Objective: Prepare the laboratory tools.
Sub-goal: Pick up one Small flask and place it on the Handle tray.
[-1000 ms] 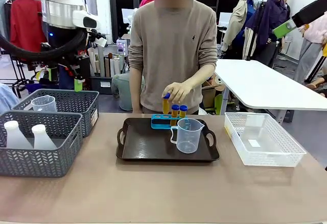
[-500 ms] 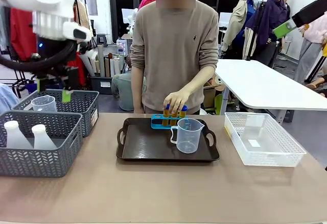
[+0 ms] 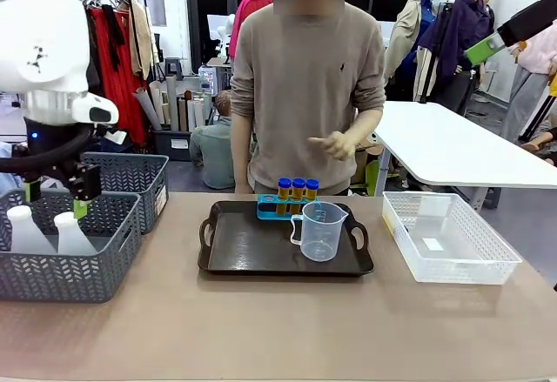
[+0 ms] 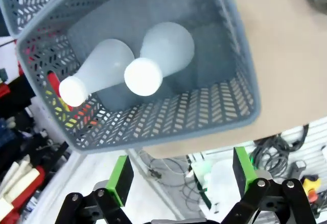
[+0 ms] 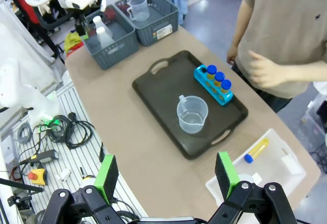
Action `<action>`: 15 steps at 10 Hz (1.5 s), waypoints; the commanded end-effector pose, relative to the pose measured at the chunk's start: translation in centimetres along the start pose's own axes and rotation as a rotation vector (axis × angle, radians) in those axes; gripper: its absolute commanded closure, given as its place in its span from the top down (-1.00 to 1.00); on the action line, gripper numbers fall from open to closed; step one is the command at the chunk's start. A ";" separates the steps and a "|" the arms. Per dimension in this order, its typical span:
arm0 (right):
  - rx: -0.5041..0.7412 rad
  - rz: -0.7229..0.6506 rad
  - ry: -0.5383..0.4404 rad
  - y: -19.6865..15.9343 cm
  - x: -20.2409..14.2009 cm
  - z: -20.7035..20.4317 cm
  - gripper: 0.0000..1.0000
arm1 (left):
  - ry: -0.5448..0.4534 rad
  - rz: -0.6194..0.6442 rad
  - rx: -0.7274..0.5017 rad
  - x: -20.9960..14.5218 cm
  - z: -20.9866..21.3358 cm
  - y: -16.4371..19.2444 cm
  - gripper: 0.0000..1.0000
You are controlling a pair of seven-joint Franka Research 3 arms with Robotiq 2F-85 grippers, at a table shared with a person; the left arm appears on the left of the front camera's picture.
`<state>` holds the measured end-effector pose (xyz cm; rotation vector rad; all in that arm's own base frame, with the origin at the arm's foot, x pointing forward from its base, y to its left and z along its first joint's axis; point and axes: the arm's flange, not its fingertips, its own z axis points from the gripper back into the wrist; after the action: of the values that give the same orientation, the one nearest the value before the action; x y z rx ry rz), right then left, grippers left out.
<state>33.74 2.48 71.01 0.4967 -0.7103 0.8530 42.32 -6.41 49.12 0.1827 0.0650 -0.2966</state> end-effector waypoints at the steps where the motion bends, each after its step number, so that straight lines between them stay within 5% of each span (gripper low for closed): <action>1: 0.013 0.007 -0.017 0.0 0.2 0.0 1.00 | -0.024 0.109 -0.022 0.6 -2.7 1.4 1.00; 8: 0.013 0.007 -0.017 0.0 0.2 0.0 1.00 | -0.083 0.362 -0.117 2.3 -6.3 3.9 1.00; 12: 0.013 0.007 -0.017 0.0 0.2 0.0 1.00 | -0.098 0.368 -0.158 2.7 -7.4 4.8 1.00; 15: 0.013 0.007 -0.017 0.0 0.2 0.0 1.00 | -0.104 0.366 -0.138 2.8 -7.5 5.0 -0.17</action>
<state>33.74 2.47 71.01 0.4967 -0.7102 0.8529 46.26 -1.47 42.63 0.0433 -0.0273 0.0617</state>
